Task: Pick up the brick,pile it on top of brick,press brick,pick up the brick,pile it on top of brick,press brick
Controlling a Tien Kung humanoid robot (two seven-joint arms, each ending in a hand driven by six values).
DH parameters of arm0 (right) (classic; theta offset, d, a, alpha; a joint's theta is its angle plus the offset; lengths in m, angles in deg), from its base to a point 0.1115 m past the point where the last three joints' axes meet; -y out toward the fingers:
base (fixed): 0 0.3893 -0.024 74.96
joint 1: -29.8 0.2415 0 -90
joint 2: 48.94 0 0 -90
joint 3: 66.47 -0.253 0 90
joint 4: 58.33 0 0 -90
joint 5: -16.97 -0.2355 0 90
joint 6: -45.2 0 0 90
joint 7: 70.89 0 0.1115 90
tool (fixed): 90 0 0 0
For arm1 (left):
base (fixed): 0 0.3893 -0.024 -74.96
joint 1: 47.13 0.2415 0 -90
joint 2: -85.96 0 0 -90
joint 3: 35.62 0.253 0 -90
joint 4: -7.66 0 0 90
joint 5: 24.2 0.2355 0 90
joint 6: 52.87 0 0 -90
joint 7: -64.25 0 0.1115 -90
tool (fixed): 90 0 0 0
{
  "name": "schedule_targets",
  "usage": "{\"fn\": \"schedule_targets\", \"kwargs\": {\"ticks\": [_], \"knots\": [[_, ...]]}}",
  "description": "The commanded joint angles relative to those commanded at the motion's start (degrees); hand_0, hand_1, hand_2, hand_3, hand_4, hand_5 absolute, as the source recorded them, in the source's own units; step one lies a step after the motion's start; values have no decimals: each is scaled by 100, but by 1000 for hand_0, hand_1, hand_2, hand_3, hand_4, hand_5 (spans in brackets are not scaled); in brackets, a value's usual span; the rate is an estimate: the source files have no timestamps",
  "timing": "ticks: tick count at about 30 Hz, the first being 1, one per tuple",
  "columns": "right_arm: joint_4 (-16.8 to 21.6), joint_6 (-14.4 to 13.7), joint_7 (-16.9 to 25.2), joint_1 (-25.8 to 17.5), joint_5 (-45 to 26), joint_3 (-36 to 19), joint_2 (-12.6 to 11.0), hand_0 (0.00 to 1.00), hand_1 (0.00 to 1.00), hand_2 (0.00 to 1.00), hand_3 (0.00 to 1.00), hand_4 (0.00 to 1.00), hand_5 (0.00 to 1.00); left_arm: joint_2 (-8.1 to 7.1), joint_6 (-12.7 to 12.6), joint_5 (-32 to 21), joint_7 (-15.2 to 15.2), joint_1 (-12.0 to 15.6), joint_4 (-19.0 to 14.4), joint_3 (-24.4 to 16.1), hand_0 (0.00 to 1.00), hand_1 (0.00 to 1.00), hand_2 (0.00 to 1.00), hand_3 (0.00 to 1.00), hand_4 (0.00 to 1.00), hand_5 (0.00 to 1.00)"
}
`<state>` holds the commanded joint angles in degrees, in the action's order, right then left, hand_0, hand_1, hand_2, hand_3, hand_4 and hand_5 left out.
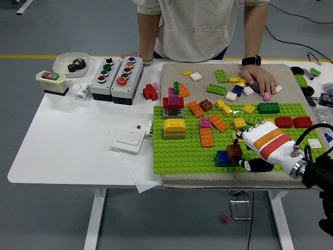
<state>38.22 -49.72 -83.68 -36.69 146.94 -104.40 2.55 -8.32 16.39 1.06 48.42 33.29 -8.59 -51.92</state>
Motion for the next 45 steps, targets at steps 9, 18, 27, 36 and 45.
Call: {"fn": "schedule_targets", "kwargs": {"ticks": [9, 18, 27, 36, 45], "knots": [[-8, 74, -127, 58, 4, 41, 26, 207, 281, 400, 484, 674, 448, -3, 1, 60, -15, 18, 1, -34, 754, 727, 719, 587, 642, 664], [-78, 142, -122, 77, 4, 96, 42, 207, 282, 401, 485, 678, 453, -4, 6, 113, -32, 34, -3, -54, 754, 726, 717, 587, 642, 664], [-170, 160, -99, 99, 4, 83, 32, 208, 282, 402, 487, 691, 465, -7, 2, 68, -17, 27, -9, -20, 754, 726, 716, 587, 642, 664], [-298, 146, -73, 106, 4, 60, 47, 208, 282, 402, 487, 693, 467, -5, -3, 16, -1, 8, -10, 11, 755, 727, 716, 588, 642, 664], [-327, 109, -51, 122, 4, 39, 51, 208, 284, 402, 488, 699, 474, -5, -6, -1, 3, -8, -10, 18, 755, 727, 715, 587, 642, 664]]}}
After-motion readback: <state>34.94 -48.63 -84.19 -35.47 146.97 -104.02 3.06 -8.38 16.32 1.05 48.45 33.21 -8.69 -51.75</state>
